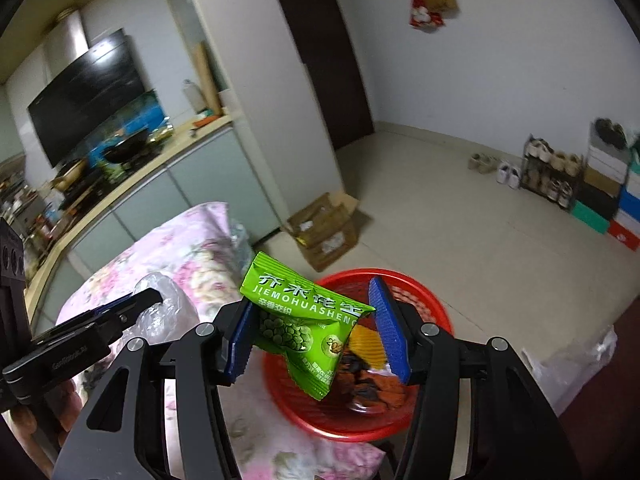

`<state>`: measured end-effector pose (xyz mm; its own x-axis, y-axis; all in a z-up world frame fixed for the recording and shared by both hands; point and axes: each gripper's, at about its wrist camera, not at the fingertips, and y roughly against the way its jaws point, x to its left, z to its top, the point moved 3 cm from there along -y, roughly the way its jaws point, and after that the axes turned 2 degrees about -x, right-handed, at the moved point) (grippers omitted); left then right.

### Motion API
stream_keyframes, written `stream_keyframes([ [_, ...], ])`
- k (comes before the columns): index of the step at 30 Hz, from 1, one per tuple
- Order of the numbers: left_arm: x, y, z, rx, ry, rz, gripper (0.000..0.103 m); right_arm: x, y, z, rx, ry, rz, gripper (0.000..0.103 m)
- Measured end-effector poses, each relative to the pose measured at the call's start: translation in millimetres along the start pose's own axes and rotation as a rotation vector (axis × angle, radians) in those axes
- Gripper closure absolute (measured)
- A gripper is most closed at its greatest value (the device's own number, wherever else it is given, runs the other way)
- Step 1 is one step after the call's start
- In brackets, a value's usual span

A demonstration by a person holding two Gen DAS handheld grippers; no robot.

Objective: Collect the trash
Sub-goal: 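Carry the clear bag and green packet over the red basket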

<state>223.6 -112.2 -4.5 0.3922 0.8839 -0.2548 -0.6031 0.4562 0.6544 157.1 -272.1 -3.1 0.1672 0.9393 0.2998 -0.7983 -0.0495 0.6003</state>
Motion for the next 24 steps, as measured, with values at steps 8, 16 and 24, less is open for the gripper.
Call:
stream_keyframes([
  [8, -25, -60, -6, 0.083, 0.026, -0.058, 0.073, -37, -23, -8, 0.053, -0.064, -0.069, 0.051],
  [16, -31, -97, -21, 0.132, 0.021, -0.073, 0.065, -54, -49, -20, 0.119, -0.084, -0.108, 0.050],
  [24, -30, -91, -20, 0.109, 0.019, -0.068, 0.034, -59, -55, -24, 0.139, -0.104, -0.102, 0.038],
])
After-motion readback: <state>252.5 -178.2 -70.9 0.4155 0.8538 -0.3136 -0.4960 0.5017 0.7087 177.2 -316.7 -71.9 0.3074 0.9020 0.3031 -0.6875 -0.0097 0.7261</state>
